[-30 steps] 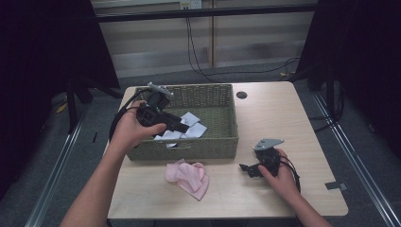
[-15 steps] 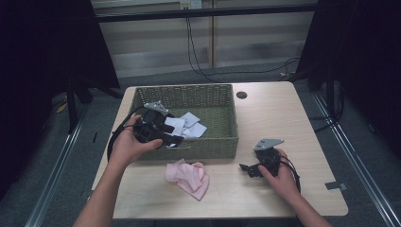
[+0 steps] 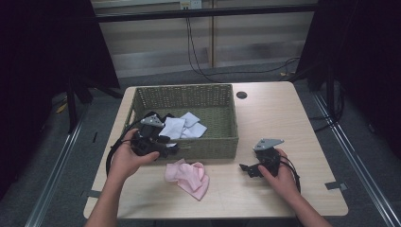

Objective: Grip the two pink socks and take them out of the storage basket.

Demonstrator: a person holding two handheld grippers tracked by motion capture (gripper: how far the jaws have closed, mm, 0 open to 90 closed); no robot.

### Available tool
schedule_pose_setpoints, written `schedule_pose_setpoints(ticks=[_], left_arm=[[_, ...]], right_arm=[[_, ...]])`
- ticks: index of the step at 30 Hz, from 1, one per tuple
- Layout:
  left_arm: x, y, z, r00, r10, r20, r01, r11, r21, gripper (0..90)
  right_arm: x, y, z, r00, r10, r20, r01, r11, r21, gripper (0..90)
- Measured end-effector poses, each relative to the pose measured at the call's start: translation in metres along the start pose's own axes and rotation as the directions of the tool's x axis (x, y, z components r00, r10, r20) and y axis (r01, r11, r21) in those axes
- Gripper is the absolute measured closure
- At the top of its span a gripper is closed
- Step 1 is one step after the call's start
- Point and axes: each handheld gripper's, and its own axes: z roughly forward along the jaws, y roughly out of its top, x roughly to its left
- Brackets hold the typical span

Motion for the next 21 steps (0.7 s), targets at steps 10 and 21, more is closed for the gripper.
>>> schedule_pose_setpoints(ticks=[10, 21], left_arm=[[-0.007, -0.024, 0.008, 0.9997, -0.004, 0.026, 0.005, 0.9999, -0.010, 37.8], [-0.017, -0.044, 0.035, 0.9982, 0.015, 0.058, -0.016, 0.9998, 0.009, 35.0]], right_arm=[[0.000, 0.000, 0.000, 1.0000, 0.000, 0.000, 0.000, 1.000, 0.000, 10.3], [0.000, 0.000, 0.000, 1.0000, 0.000, 0.000, 0.000, 1.000, 0.000, 10.3]])
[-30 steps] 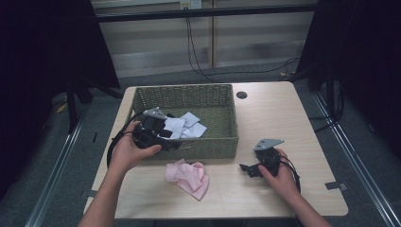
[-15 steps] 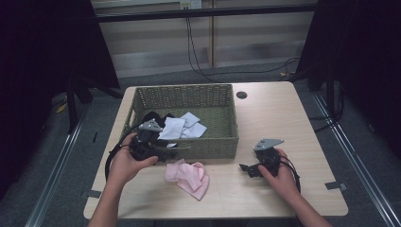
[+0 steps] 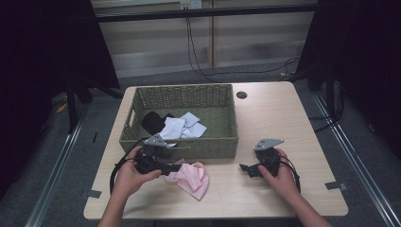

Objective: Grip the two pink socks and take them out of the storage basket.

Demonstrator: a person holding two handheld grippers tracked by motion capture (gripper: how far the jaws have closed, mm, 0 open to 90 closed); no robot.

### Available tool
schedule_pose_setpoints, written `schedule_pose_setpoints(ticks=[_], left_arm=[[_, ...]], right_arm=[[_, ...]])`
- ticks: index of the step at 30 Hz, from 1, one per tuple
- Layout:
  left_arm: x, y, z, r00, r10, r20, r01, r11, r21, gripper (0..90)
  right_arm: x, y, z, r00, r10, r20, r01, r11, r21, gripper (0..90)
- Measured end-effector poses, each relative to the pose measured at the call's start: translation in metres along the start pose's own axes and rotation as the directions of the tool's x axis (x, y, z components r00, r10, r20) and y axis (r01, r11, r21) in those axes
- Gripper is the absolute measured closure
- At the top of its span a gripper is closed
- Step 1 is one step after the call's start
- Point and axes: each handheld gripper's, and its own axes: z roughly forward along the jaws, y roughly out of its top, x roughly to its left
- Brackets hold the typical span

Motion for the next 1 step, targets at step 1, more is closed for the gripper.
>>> schedule_pose_setpoints(ticks=[1], left_arm=[[-0.0012, -0.0007, 0.0030, 1.0000, 0.004, 0.001, -0.004, 1.0000, 0.005, 34.5]], right_arm=[[0.0000, 0.0000, 0.0000, 1.0000, 0.000, 0.000, 0.000, 1.000, 0.000, 10.3]])
